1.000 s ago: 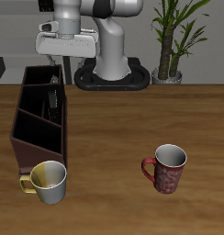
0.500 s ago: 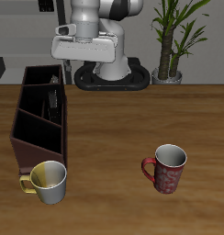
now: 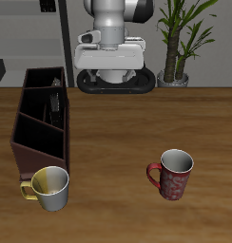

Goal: Place the black book into the right desk caddy's front compartment and place the yellow book into the right desk caddy's right compartment and place the red mug into the right desk caddy's left compartment

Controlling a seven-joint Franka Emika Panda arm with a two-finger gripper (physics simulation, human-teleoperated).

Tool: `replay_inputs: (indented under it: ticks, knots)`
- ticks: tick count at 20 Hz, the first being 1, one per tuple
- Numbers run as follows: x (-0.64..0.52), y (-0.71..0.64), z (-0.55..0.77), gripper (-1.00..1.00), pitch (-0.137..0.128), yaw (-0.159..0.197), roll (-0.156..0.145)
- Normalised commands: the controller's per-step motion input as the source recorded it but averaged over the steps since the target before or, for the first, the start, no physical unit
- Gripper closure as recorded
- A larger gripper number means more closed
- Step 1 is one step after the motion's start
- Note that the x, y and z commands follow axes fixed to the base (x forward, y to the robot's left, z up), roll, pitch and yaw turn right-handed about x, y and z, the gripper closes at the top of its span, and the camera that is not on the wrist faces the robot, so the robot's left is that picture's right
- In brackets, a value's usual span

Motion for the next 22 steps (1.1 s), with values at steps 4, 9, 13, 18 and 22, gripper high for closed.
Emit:
replay_inputs:
  ticks: [4, 9, 13, 18, 22]
  knots:
    - [0.39, 0.32, 0.07, -1.0, 0.002, -0.036, -0.011]
    - [0.35, 0.2, 0.06, -1.0, 0.009, -0.036, -0.01]
    - [0.33, 0.19, 0.05, -1.0, 0.008, -0.02, -0.005]
    - [0.23, 0.13, 0.04, -1.0, 0.008, -0.031, -0.021]
    - [0.25, 0.21, 0.04, -1.0, 0.02, -0.043, -0.003]
